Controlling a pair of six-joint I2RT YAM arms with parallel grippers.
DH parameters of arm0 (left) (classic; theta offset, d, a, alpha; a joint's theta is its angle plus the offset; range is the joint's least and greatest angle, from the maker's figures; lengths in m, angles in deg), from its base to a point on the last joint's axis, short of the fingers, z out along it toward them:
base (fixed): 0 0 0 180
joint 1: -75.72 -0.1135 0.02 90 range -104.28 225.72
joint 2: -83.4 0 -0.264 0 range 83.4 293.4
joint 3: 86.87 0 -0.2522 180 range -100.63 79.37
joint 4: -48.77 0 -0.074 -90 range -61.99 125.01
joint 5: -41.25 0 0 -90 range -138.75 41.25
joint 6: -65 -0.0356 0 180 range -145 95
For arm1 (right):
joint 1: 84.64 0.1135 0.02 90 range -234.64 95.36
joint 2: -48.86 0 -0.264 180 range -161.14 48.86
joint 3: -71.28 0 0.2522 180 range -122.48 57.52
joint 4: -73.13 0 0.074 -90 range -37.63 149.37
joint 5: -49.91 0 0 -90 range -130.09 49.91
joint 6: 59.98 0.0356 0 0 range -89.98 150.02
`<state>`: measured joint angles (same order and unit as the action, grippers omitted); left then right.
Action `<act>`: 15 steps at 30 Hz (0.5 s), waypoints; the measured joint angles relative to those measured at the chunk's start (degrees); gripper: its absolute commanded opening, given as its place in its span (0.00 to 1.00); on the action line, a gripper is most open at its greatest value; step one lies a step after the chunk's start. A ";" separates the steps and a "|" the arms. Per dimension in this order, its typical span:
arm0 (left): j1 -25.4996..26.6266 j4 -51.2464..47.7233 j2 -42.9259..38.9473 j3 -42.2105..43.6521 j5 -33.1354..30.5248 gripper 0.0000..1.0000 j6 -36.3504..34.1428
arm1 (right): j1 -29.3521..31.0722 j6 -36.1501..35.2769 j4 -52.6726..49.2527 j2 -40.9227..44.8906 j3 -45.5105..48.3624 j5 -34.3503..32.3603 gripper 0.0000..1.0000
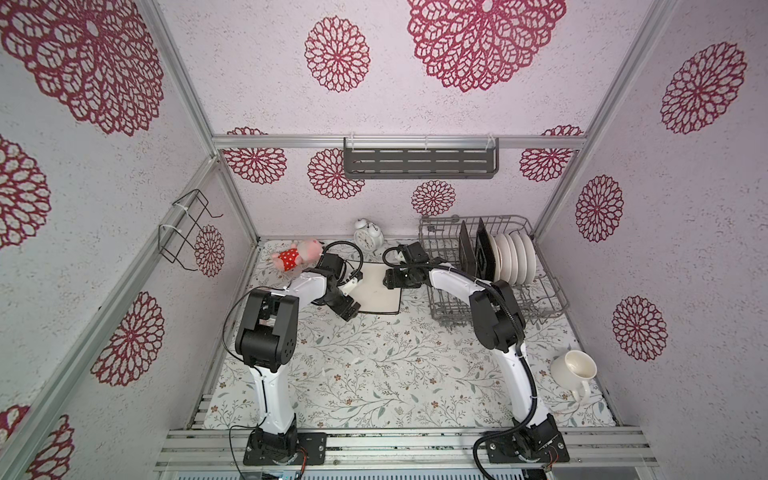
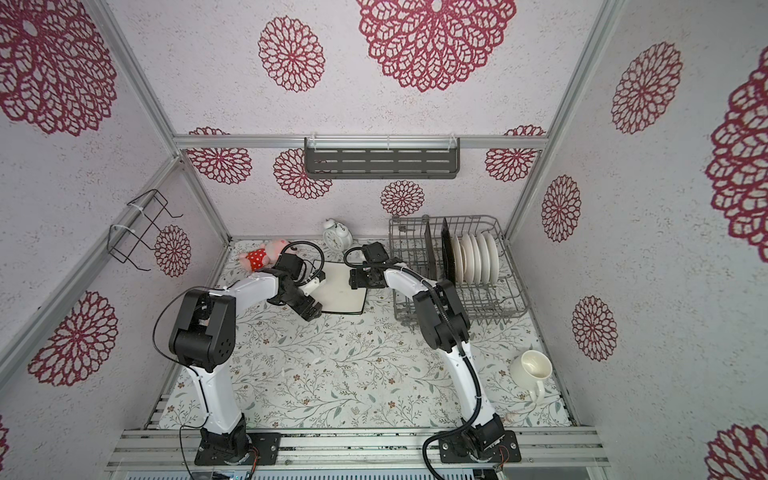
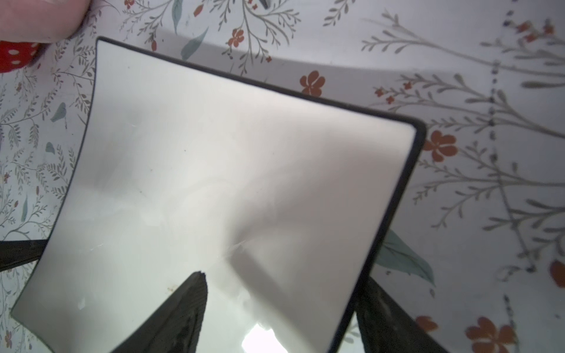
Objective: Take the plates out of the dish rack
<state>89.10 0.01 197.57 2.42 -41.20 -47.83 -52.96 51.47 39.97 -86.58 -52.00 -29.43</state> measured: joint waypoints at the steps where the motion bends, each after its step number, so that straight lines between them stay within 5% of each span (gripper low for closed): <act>1: 0.04 0.04 0.09 0.00 -0.28 0.97 0.04 | -0.02 -0.02 -0.11 0.00 0.00 0.09 0.78; 15: 0.39 -0.31 0.83 -1.07 -1.36 0.98 0.15 | -0.11 -0.52 -0.24 -0.68 -0.09 1.51 0.76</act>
<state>89.50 -0.30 198.40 1.35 -42.56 -47.68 -53.07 50.95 39.73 -87.25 -52.08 -27.92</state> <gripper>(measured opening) 0.976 0.759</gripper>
